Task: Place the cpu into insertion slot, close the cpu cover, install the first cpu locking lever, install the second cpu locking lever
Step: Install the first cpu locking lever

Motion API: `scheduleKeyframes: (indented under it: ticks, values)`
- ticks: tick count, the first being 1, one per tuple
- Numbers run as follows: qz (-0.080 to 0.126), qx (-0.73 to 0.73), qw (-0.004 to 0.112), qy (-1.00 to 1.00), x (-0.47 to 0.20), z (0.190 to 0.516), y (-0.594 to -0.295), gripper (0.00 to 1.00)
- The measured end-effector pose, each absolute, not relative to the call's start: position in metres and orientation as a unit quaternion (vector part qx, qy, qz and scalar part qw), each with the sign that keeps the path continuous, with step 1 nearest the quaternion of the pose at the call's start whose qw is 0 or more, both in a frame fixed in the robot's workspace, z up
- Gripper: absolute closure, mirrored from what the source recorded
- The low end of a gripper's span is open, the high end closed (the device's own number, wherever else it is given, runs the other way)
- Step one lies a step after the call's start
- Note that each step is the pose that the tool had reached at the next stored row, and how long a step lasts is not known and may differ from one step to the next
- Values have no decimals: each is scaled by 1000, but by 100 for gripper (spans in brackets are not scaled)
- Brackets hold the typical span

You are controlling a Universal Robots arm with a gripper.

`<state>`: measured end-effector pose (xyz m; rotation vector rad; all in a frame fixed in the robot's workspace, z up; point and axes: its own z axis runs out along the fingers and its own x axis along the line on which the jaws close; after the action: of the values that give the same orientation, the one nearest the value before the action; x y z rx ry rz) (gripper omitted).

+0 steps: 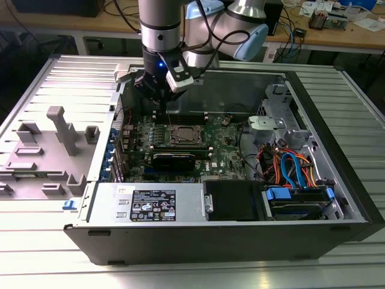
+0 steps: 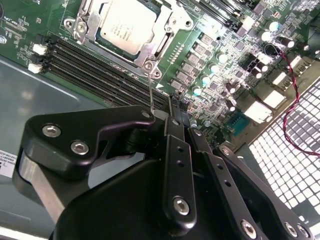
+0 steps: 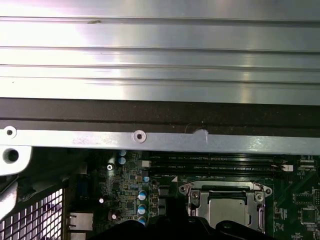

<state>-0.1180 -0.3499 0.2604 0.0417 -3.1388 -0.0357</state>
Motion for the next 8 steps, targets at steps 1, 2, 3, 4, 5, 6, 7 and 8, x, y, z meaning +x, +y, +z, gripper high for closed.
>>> scheduleKeyframes:
  ticks: [1, 2, 3, 4, 5, 6, 7, 8]
  values:
    - [-11, 13, 1, -1000, -117, 260, -350, 89]
    - [-11, 13, 1, -1000, -116, 260, -350, 89]
    - [-11, 13, 1, -1000, -114, 260, -350, 89]
    - [-11, 13, 1, -1000, -113, 260, -350, 89]
    - [-11, 13, 1, -1000, -111, 260, -350, 89]
    - [-11, 13, 1, -1000, -110, 260, -350, 89]
    - [-11, 13, 1, -1000, -108, 260, -350, 89]
    - [-11, 13, 1, -1000, -107, 259, -350, 89]
